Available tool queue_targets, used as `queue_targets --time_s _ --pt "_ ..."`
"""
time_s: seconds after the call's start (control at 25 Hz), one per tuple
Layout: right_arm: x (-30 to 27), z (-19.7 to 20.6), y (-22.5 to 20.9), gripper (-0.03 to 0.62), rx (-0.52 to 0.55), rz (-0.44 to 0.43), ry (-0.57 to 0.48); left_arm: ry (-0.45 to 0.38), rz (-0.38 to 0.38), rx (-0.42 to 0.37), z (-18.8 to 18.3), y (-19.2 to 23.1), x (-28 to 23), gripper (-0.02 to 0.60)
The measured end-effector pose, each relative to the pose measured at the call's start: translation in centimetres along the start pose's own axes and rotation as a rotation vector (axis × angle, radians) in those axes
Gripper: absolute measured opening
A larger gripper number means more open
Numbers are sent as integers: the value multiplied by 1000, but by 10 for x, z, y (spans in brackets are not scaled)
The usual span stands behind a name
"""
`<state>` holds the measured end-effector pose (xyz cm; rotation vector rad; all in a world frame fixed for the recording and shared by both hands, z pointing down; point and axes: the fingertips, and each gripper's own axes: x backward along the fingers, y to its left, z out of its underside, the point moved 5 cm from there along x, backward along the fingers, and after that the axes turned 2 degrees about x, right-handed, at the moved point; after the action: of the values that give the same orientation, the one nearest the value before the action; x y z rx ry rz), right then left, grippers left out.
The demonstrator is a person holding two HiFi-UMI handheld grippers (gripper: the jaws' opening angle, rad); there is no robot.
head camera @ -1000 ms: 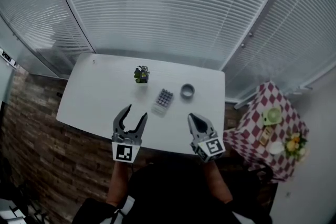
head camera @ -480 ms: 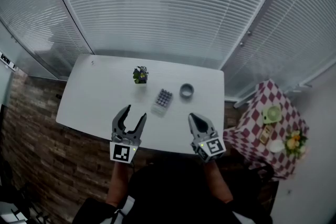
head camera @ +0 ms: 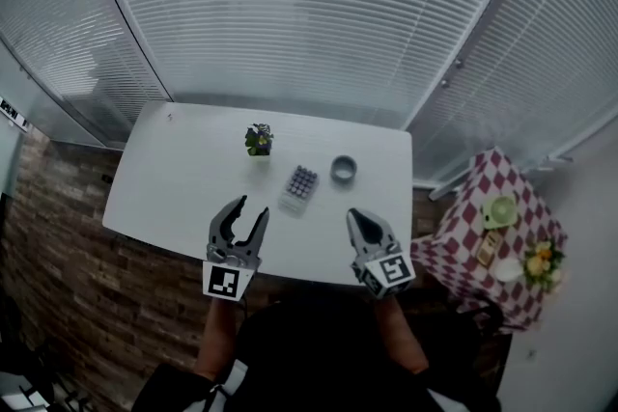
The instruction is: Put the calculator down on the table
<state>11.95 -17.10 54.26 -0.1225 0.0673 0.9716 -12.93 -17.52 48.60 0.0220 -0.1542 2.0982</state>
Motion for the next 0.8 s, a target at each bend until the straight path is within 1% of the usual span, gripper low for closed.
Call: queue_targets --time_s 0.04,0.12,0.2,0.24,0.28,0.32,0.36,0.4,0.44,0.48,0.52,0.56,0.6,0.72,0.8 --pt "0 0 0 5 -1 2 3 1 -2 3 0 0 0 153" --pt "-2 1 0 5 -1 10 11 8 -5 12 2 2 0 62" --pt "-3 1 -1 5 3 17 13 8 -1 15 3 3 -1 24" --pt "-4 1 0 5 4 14 12 8 4 9 3 3 -1 15" --pt "-4 1 2 5 4 8 11 10 14 -3 3 2 -2 8" --pt "-4 1 3 5 5 2 9 13 33 -32 3 2 -2 8" --pt "-4 1 3 5 8 3 8 16 58 -80 2 1 -3 8" --pt "-4 0 3 5 13 10 8 17 74 -110 1 0 -3 8" --pt "-3 0 3 5 15 13 10 15 69 -83 2 0 -3 8" --pt "-3 1 4 5 13 11 11 12 56 -34 4 -1 -3 8" --pt "-2 1 5 5 13 8 13 13 48 -1 5 -2 -2 8" --pt "-2 2 6 5 19 4 18 14 48 13 6 -3 -3 8" --pt "-1 3 8 5 34 -4 28 16 53 17 7 -4 -3 8" --pt "3 12 16 5 99 -66 76 11 73 8 7 -6 -3 8" --pt "3 8 22 5 96 -74 71 11 78 14 7 -6 -3 8"
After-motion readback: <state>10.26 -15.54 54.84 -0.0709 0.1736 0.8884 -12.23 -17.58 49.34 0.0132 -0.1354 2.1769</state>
